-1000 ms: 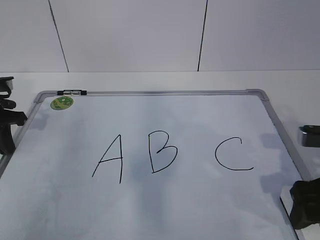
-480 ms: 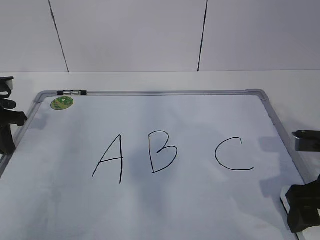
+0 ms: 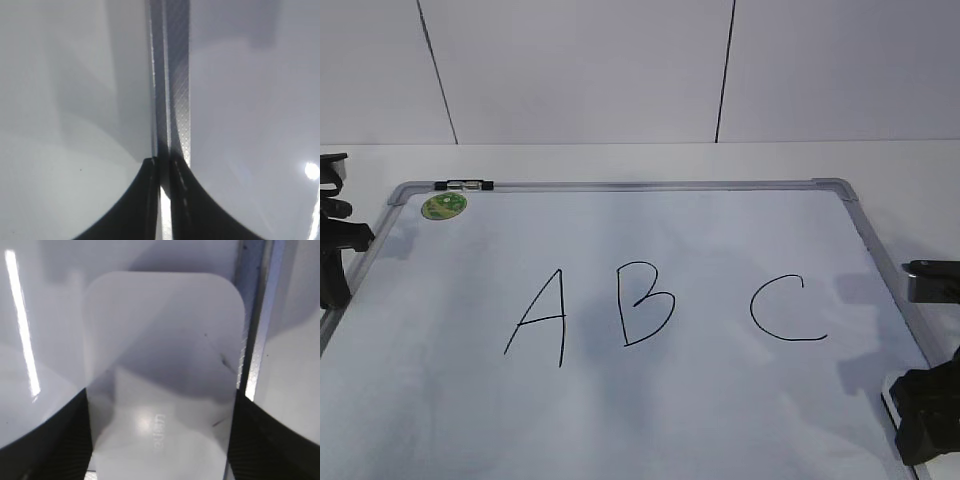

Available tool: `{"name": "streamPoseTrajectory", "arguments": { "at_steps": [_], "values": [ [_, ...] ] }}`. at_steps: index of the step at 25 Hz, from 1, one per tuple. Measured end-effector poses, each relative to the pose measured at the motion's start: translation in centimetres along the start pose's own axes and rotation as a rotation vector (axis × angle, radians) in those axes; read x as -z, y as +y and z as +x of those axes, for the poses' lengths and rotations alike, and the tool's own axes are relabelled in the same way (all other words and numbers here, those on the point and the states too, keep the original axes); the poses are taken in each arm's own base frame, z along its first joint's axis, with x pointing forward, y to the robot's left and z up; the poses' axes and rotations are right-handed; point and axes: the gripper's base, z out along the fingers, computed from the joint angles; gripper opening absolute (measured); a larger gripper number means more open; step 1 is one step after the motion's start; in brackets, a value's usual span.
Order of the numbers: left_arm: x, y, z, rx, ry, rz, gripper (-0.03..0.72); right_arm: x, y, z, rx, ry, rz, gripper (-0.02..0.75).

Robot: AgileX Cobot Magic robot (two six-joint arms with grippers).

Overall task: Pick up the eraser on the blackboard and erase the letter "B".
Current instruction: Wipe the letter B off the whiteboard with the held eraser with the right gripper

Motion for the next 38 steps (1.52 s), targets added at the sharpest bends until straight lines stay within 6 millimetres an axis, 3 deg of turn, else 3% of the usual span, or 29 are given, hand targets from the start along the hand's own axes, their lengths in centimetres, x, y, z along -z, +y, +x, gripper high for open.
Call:
{"name": "streamPoseTrajectory", "arguments": {
  "at_steps": [10,15,22,34,38],
  "values": [
    [0.0,0.0,0.0,0.000,0.000,0.000,0.022,0.3,0.1,-0.3,0.004,0.004,0.001,0.526],
    [0.0,0.0,0.0,0.001,0.000,0.001,0.022,1.7,0.3,-1.3,0.010,-0.007,-0.001,0.526],
    [0.0,0.0,0.0,0.001,0.000,0.001,0.022,2.2,0.3,-1.1,0.013,0.049,0.007,0.526],
    [0.0,0.0,0.0,0.001,0.001,0.002,0.022,8.5,1.7,-4.2,0.020,-0.019,-0.059,0.526],
    [0.0,0.0,0.0,0.001,0.002,0.002,0.022,9.3,2.9,-4.9,0.054,-0.039,-0.074,0.526]
  ]
}}
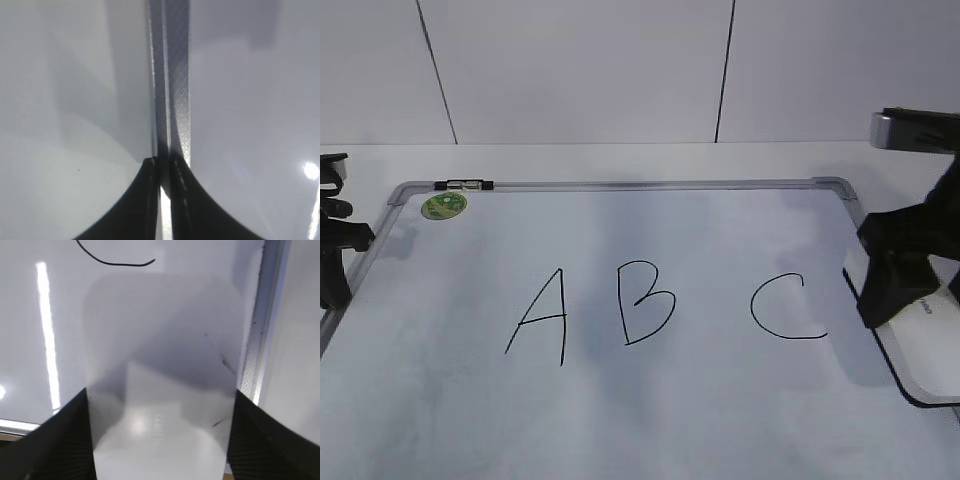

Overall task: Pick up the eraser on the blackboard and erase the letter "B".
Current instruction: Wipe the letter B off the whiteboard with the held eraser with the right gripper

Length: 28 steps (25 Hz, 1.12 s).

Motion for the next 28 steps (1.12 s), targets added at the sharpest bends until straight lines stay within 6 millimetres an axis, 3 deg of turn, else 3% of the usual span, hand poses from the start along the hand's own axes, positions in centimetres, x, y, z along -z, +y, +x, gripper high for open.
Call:
{"name": "streamPoseTrajectory", "arguments": {
  "at_steps": [10,17,20,28],
  "values": [
    [0.0,0.0,0.0,0.000,0.004,0.001,0.022,-1.2,5.6,-3.6,0.124,0.013,-0.019,0.526],
    [0.0,0.0,0.0,0.000,0.004,0.001,0.022,-3.1,10.0,-7.0,0.196,0.014,-0.016,0.526],
    [0.0,0.0,0.0,0.000,0.004,0.001,0.022,-4.5,11.2,-8.7,0.207,0.017,-0.008,0.526],
    [0.0,0.0,0.0,0.000,0.006,0.001,0.022,-7.9,12.4,-12.6,0.208,0.018,0.022,0.526]
  ]
}}
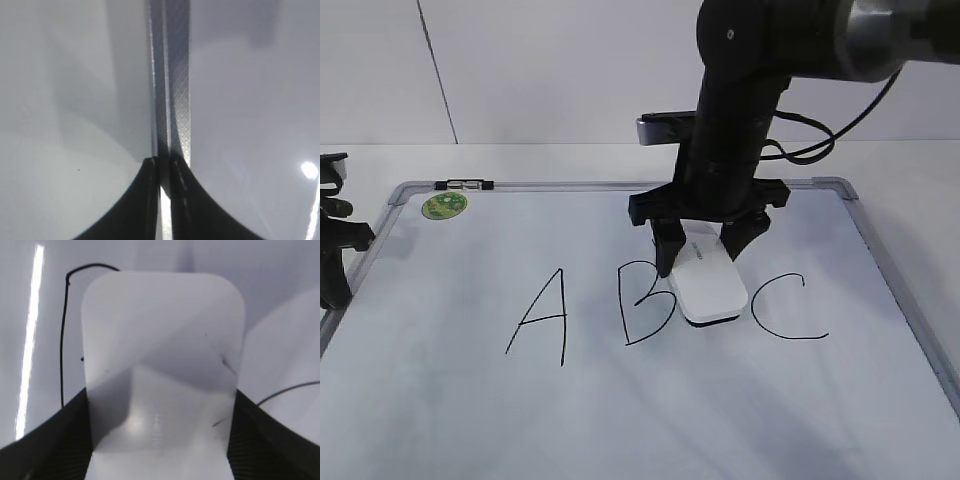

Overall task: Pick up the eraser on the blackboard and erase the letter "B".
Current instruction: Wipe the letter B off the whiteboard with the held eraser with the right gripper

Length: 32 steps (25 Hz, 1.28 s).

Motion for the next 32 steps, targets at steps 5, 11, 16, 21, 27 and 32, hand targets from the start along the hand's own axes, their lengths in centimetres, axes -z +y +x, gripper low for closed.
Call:
{"name": "streamPoseTrajectory", "arguments": {
  "at_steps": [5,11,16,21,27,32],
  "values": [
    [0.0,0.0,0.0,0.000,0.000,0.000,0.022,-1.9,0.2,-2.3,0.002,-0.009,0.006,0.526],
    [0.0,0.0,0.0,0.000,0.004,0.001,0.022,-3.4,0.6,-4.7,0.006,-0.043,0.004,0.526],
    [0.0,0.0,0.0,0.000,0.004,0.001,0.022,-4.1,0.6,-5.2,0.007,-0.024,0.008,0.526],
    [0.0,0.0,0.0,0.000,0.005,0.001,0.022,-4.3,0.7,-5.3,0.005,-0.017,0.005,0.526],
    [0.0,0.0,0.0,0.000,0.005,0.001,0.022,-4.3,0.7,-5.3,0.007,-0.016,0.000,0.526],
    [0.0,0.0,0.0,-0.001,0.005,0.000,0.022,-4.3,0.8,-5.3,0.020,-0.014,-0.012,0.526]
  ]
}}
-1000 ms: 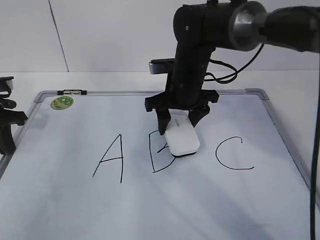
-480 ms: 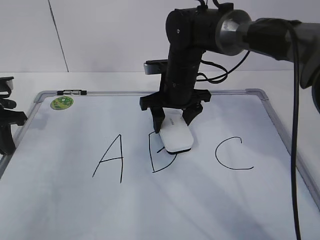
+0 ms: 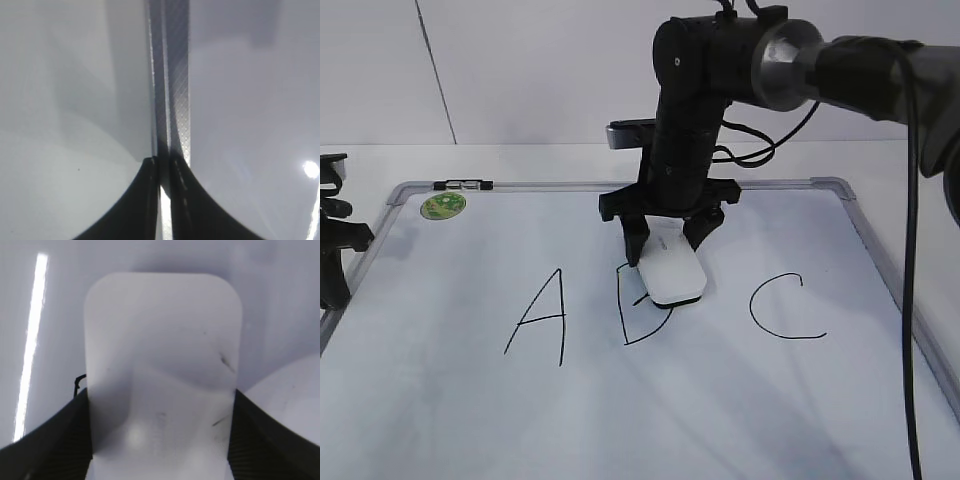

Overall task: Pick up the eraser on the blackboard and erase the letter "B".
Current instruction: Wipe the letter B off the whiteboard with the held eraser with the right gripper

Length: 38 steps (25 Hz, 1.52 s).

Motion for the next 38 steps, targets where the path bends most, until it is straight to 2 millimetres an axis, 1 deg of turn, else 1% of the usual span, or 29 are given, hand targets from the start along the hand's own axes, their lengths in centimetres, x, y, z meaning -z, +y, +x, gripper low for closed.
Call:
{"name": "streamPoseTrajectory", "arguments": {
  "at_steps": [10,18,24,31,38],
  "values": [
    [0.0,0.0,0.0,0.000,0.000,0.000,0.022,-0.1,0.9,0.2,0.049,-0.004,0.016,0.526],
    [0.0,0.0,0.0,0.000,0.002,0.000,0.022,-0.1,0.9,0.5,0.050,-0.008,0.007,0.526],
    [0.0,0.0,0.0,0.000,0.002,0.000,0.022,0.0,1.5,2.5,0.041,0.030,-0.031,0.526],
    [0.0,0.0,0.0,0.000,0.004,0.001,0.022,0.0,2.2,4.4,0.054,0.068,-0.051,0.525],
    [0.0,0.0,0.1,0.000,0.006,0.001,0.022,-0.1,4.4,6.9,0.118,0.110,-0.038,0.525]
  ]
}}
